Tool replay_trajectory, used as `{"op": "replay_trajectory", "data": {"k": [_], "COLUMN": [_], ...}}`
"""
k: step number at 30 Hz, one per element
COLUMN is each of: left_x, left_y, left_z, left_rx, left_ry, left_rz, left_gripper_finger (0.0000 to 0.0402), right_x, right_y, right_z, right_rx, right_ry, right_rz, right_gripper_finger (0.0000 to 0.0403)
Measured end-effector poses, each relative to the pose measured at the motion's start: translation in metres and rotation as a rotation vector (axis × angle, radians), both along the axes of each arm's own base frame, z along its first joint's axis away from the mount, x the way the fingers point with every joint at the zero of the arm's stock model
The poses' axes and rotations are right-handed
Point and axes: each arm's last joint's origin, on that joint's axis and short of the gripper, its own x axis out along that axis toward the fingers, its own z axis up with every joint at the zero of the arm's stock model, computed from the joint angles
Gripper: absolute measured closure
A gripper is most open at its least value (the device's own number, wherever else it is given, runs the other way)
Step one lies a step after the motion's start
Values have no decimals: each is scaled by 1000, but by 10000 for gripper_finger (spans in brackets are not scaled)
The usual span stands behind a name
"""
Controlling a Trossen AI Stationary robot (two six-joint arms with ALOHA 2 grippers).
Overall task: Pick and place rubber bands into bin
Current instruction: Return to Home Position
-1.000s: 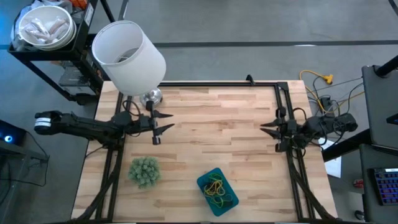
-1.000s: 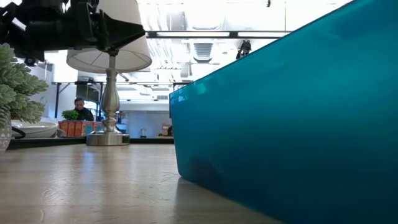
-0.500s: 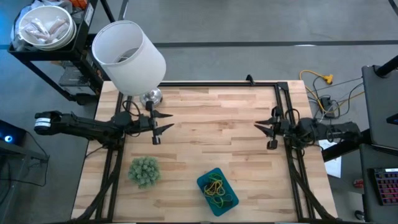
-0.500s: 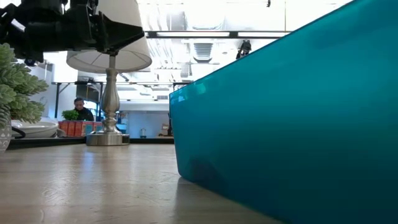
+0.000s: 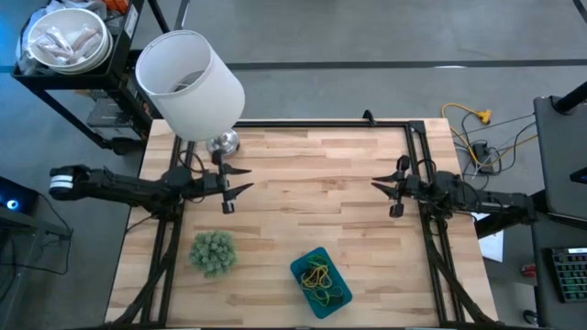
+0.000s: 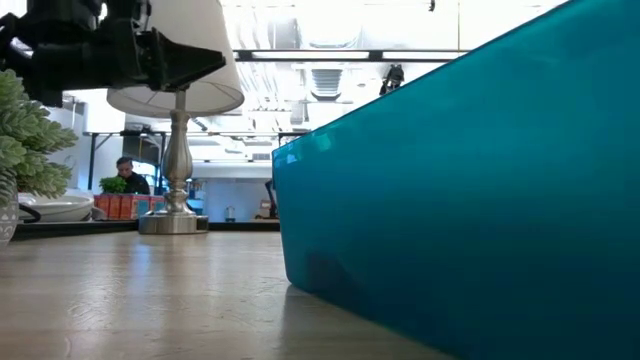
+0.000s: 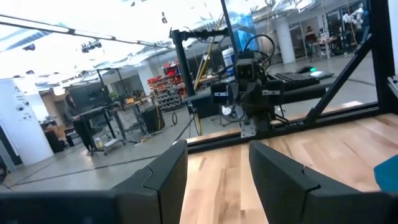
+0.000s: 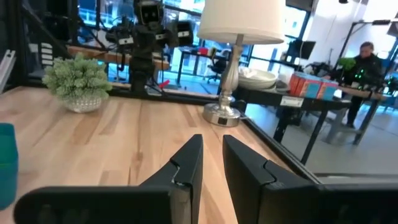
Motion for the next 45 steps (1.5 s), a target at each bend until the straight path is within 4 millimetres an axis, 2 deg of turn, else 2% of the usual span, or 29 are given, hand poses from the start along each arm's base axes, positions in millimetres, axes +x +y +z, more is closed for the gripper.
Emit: {"op": "replay_trajectory", "data": {"k": [7,22,30,37,45], "left_x": [-23,-27,-29,-33,-45], "left_y": [-2,-3,-7,-16,-19], "left_z": [-15,-12,-16,-12,-10], "left_rx": [-25,-11,-77,-60,-60], "left_ry": [-124,-150,-97,-121,-127], "left_rz": [-6,-25,-75,-136,-122], "left_gripper_finger": [244,244,244,244,244], "right_x": [0,0,0,0,0], "right_y": [0,0,0,0,0], "right_z": [-1,2,1,1,2], "right_rx": [-9,-22,-15,-8,-3], "right_ry": [-12,-36,-32,-33,-35], "right_rz": [-8,-8,-8,-7,-7], "right_gripper_finger": [346,346,346,346,346]}}
